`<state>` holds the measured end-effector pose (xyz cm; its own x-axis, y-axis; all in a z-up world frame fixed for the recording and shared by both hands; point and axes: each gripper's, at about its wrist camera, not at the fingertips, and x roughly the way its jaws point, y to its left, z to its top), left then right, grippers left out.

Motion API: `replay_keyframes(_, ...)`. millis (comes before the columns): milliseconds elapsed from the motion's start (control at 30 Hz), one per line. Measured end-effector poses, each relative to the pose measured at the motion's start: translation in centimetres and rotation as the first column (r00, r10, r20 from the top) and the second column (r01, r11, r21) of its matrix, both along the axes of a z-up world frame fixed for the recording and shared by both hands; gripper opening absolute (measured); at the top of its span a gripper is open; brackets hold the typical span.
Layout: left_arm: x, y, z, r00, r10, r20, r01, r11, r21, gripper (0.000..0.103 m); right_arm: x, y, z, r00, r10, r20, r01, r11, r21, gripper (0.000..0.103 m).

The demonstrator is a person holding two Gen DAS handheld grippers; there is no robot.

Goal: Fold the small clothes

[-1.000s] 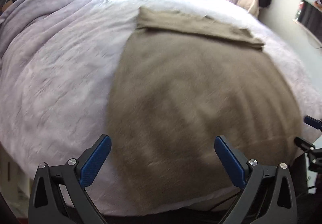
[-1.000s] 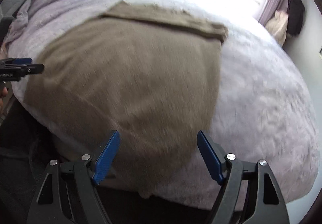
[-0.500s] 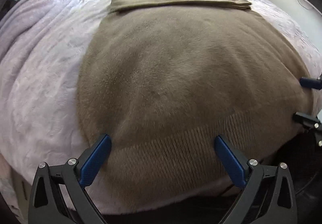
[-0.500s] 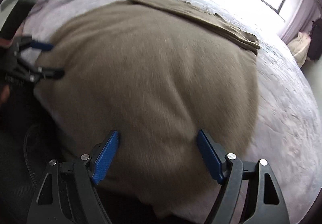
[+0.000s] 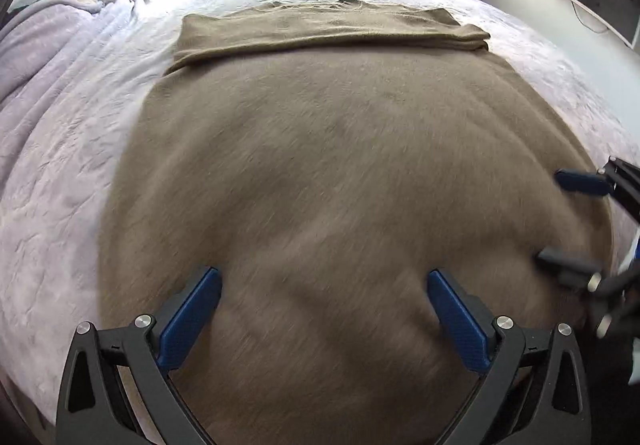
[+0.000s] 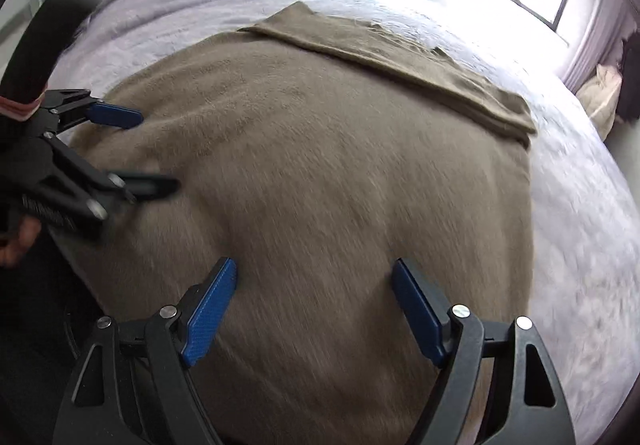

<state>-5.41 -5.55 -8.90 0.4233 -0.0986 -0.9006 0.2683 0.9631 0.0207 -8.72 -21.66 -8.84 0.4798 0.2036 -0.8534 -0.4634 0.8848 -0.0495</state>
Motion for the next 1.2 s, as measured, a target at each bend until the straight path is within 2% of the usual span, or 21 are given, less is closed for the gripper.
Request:
replay_keyframes(133,-3.0,1.9,0.9,1.0,0.012,0.004,-0.012,1.0,0.016,0.103,-2.4,-3.4,0.0,1.0,-0.025,-0.017,0.025,1.0,-0.006,0.083)
replay_keyframes(267,-5.5,3.9,2.7,0.997,0.018,0.07,-0.022,0.998,0.058,0.103,-6.2,-5.3,1.4,0.999,-0.047,0.001,0.047,0.998,-0.048,0.083)
replay_keyframes(333,-6.2,5.7,2.1,0.999,0.036,0.041,-0.037,0.999,0.035,0.103,-7.7,-6.9,1.8,0.998,-0.059,-0.009,0.059,0.998,-0.026,0.083)
replay_keyframes(400,-6.1,7.1,1.5,0.998,0.064,0.003,-0.064,0.998,-0.026,0.103,-8.7,-8.3,1.9,0.996,-0.08,-0.028,0.08,0.996,0.028,0.083)
replay_keyframes(467,-6.2,8.0,1.3,0.998,0.067,-0.019,-0.069,0.992,-0.106,0.103,-8.7,-8.8,1.3,0.993,-0.103,-0.051,0.106,0.993,0.06,0.083)
replay_keyframes(500,-6.0,8.1,1.1,0.998,0.063,-0.021,-0.065,0.99,-0.123,0.103,-8.7,-9.0,1.1,0.992,-0.111,-0.059,0.115,0.991,0.07,0.083)
replay_keyframes(700,-6.0,8.1,-0.4,0.999,0.037,-0.032,-0.041,0.99,-0.137,0.103,-7.0,-8.5,-0.1,0.989,-0.112,-0.092,0.127,0.976,0.177,0.083)
replay_keyframes(833,-5.5,8.3,-1.0,0.998,0.042,-0.049,-0.048,0.99,-0.133,0.103,-5.6,-7.6,-1.0,0.989,-0.118,-0.092,0.133,0.975,0.18,0.085)
replay_keyframes(967,-5.6,8.5,-1.1,0.998,0.04,-0.05,-0.046,0.989,-0.137,0.103,-5.7,-7.2,-0.7,0.992,-0.104,-0.077,0.119,0.965,0.234,0.084)
replay_keyframes(1067,-5.7,9.1,-1.0,0.996,0.069,-0.048,-0.077,0.979,-0.188,0.103,-5.7,-7.1,-0.8,0.991,-0.111,-0.073,0.126,0.959,0.252,0.084)
replay_keyframes(1200,-4.8,8.0,-1.4,0.994,0.095,-0.055,-0.102,0.986,-0.131,0.103,-5.0,-6.4,-0.8,0.99,-0.112,-0.085,0.132,0.949,0.287,0.083)
